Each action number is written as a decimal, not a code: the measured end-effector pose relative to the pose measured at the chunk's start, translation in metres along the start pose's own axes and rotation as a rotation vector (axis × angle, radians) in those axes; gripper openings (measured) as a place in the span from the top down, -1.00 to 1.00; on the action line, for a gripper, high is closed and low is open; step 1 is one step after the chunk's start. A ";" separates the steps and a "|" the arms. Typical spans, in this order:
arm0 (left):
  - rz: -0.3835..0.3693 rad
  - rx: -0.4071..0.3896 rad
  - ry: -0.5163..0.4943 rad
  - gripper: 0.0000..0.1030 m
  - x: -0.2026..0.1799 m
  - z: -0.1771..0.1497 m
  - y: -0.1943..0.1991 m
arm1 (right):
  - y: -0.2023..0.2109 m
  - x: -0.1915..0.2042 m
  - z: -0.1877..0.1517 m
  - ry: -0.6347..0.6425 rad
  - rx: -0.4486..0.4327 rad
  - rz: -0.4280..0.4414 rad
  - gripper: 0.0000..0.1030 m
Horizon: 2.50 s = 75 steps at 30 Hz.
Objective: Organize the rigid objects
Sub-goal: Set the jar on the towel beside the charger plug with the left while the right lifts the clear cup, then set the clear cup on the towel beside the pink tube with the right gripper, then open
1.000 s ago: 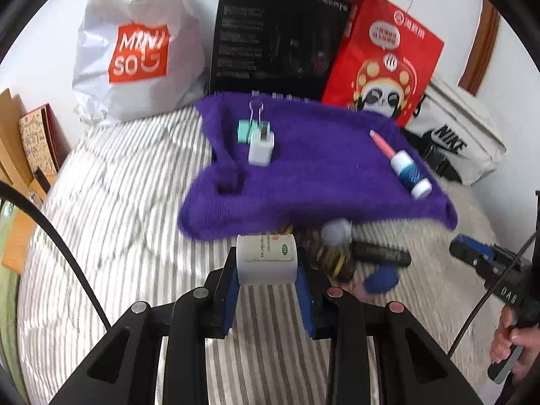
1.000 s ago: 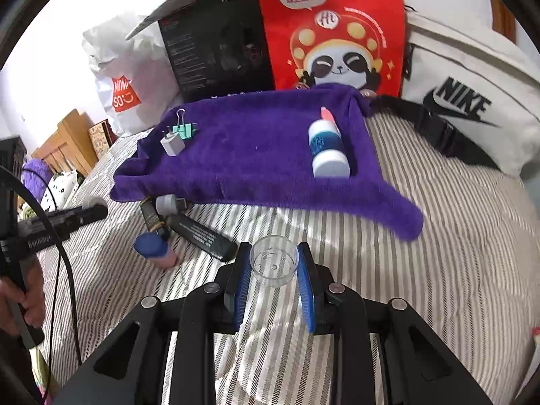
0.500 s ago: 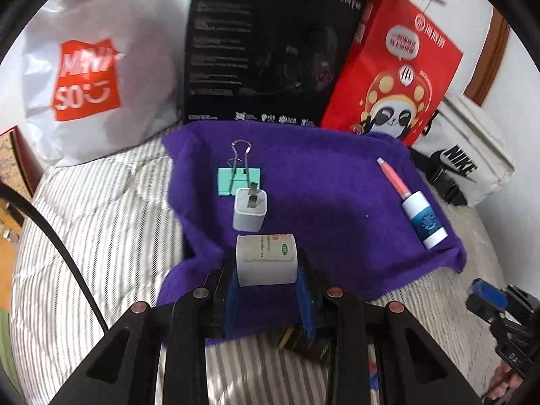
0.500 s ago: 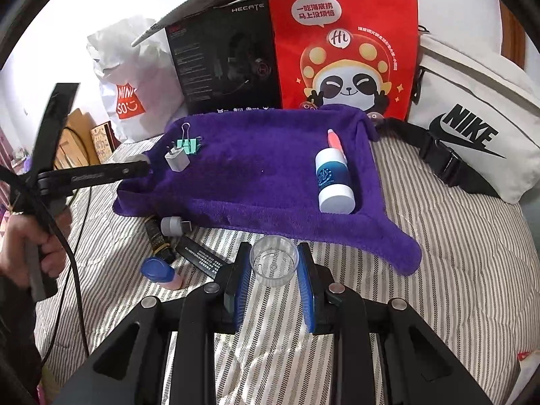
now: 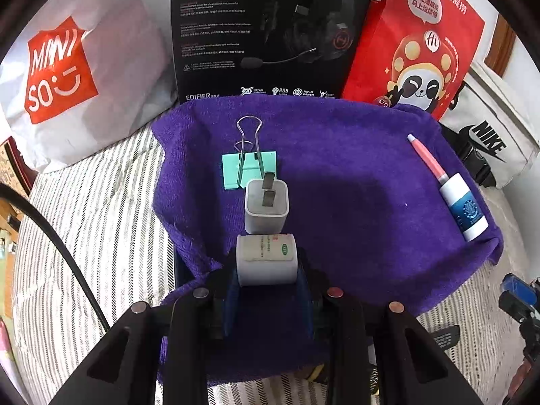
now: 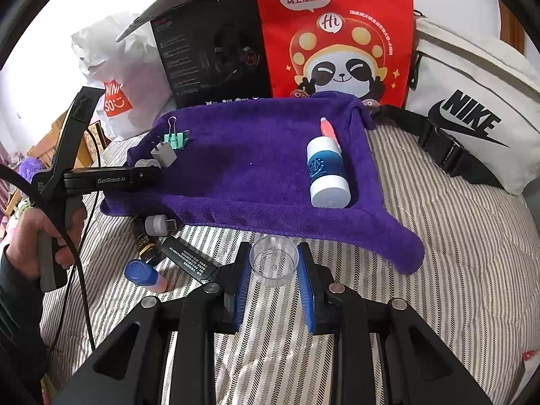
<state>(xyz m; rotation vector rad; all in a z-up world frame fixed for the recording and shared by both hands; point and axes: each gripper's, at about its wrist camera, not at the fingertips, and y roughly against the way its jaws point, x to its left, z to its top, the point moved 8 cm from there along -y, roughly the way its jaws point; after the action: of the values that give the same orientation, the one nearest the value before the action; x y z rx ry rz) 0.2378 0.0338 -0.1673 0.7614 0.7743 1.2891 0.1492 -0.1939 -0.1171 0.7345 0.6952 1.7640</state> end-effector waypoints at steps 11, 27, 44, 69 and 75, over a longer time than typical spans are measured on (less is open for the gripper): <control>0.056 0.004 -0.047 0.44 0.001 0.002 -0.007 | 0.001 0.001 0.011 0.006 -0.013 -0.005 0.48; -0.003 -0.024 -0.016 -0.10 -0.001 -0.021 0.048 | -0.002 -0.001 0.049 0.015 -0.063 -0.024 0.48; 0.015 0.017 0.051 -0.15 0.036 -0.085 0.058 | -0.086 -0.013 0.124 0.067 -0.060 -0.076 0.48; -0.034 0.036 0.081 -0.15 0.042 -0.092 0.061 | -0.174 -0.036 0.139 0.069 0.217 -0.151 -0.11; -0.092 0.042 0.105 -0.15 0.021 -0.089 0.060 | -0.139 -0.032 0.121 0.038 0.163 -0.121 -0.12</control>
<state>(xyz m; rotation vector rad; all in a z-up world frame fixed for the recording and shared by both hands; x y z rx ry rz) 0.1336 0.0667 -0.1663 0.6877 0.9140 1.2402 0.3329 -0.1735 -0.1488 0.7542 0.8987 1.6284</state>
